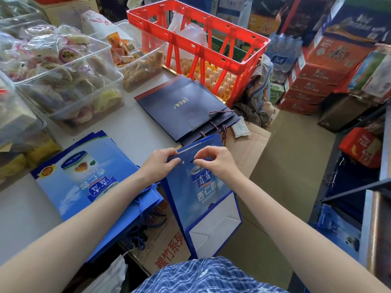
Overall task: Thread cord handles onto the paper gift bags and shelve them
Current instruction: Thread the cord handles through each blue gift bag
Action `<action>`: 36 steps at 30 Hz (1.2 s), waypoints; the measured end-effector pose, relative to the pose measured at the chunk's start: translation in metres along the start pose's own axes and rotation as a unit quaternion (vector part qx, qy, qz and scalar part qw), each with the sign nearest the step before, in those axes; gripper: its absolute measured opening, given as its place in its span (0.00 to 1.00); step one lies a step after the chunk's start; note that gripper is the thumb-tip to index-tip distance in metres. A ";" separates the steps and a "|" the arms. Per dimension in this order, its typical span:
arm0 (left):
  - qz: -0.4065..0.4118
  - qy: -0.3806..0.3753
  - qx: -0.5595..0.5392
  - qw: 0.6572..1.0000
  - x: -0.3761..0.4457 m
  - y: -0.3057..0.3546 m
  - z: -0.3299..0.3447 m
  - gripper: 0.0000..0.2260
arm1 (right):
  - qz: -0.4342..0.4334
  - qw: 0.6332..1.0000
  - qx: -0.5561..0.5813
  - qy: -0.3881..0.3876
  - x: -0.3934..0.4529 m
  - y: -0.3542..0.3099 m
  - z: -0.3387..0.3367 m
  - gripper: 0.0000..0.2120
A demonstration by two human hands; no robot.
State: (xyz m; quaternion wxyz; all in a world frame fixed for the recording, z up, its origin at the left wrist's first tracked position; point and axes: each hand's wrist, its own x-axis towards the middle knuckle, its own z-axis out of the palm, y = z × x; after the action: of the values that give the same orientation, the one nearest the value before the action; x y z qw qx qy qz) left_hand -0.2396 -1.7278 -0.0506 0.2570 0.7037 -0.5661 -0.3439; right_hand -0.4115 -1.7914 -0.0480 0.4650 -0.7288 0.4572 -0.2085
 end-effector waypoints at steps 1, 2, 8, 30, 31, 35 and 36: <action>-0.005 -0.002 -0.006 1.000 -0.001 -0.001 -0.001 0.04 | -0.004 1.000 0.000 -0.003 0.000 -0.002 0.001 0.03; -0.009 -0.002 -0.011 1.000 -0.002 -0.001 -0.002 0.04 | -0.006 1.000 0.003 -0.009 0.000 -0.004 0.003 0.03; -0.019 -0.006 -0.032 0.999 -0.004 -0.002 -0.004 0.04 | -0.019 1.000 0.013 -0.013 0.000 -0.010 0.011 0.02; -0.019 -0.043 -0.077 0.996 -0.001 -0.002 -0.013 0.01 | -0.170 0.976 -0.134 -0.015 0.005 -0.008 0.018 0.03; -0.015 -0.047 -0.077 0.996 -0.001 -0.002 -0.012 0.02 | -0.164 0.977 -0.133 -0.020 0.005 -0.008 0.018 0.03; 0.001 -0.071 -0.069 0.995 0.000 -0.002 -0.011 0.03 | -0.143 0.981 -0.129 -0.025 0.006 -0.004 0.019 0.03; 0.003 -0.076 -0.065 0.995 0.001 -0.002 -0.011 0.03 | -0.142 0.981 -0.132 -0.024 0.006 -0.003 0.019 0.03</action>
State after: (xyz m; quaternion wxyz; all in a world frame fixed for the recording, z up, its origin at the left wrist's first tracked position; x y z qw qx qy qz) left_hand -0.2302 -1.7284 -0.0453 0.2600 0.6557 -0.5623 -0.4316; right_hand -0.3934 -1.7873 -0.0554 0.3411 -0.8459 0.3617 -0.1929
